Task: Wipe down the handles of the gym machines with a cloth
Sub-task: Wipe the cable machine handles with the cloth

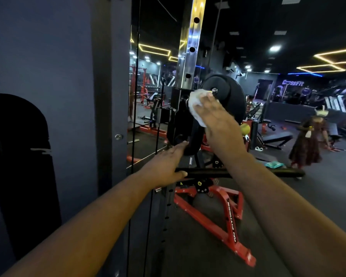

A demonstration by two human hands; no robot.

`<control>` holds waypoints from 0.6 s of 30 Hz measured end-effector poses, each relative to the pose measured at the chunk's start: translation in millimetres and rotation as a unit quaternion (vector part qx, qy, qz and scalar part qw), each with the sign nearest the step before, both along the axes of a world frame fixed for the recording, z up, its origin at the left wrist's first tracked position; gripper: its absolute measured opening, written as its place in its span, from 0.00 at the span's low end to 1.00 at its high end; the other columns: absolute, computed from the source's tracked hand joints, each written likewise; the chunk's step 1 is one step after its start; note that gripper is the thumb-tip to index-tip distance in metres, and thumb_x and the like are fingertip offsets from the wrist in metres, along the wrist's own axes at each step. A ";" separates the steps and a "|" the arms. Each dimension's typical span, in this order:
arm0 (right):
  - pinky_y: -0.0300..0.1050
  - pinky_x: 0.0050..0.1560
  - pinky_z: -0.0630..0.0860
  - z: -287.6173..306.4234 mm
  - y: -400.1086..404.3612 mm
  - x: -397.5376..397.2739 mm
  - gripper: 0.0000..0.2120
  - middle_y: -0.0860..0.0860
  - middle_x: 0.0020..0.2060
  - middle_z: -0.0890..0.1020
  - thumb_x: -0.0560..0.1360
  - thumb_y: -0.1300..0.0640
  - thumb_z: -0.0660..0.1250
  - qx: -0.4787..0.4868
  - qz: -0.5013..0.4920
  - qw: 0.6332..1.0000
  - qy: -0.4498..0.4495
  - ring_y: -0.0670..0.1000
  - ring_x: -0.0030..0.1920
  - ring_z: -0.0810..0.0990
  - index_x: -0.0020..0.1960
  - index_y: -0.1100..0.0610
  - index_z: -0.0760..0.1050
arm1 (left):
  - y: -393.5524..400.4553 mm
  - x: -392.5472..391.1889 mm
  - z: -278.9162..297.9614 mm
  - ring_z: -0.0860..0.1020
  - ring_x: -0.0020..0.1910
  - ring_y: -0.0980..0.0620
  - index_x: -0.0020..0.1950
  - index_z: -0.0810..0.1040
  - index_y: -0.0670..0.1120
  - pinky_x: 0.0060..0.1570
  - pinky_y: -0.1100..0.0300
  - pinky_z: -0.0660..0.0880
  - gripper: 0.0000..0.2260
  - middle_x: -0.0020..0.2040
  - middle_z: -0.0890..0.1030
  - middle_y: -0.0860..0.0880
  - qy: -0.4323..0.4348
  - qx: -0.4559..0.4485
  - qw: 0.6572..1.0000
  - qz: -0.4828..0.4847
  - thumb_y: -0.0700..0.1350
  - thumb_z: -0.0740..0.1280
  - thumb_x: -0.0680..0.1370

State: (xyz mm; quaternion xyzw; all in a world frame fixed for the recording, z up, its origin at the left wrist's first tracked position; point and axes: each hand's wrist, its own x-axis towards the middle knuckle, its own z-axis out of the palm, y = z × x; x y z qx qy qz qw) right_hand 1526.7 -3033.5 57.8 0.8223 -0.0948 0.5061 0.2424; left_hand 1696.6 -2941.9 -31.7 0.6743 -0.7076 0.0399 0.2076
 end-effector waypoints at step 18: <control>0.65 0.78 0.54 -12.9 0.6 -11.4 0.20 0.61 0.71 0.75 0.79 0.69 0.61 -0.075 -0.081 0.991 0.079 0.62 0.75 0.68 0.70 0.63 0.75 | 0.1 35.7 -1.9 0.47 0.83 0.53 0.84 0.39 0.54 0.81 0.45 0.49 0.44 0.84 0.42 0.54 -0.066 0.034 0.997 0.013 0.58 0.67 0.81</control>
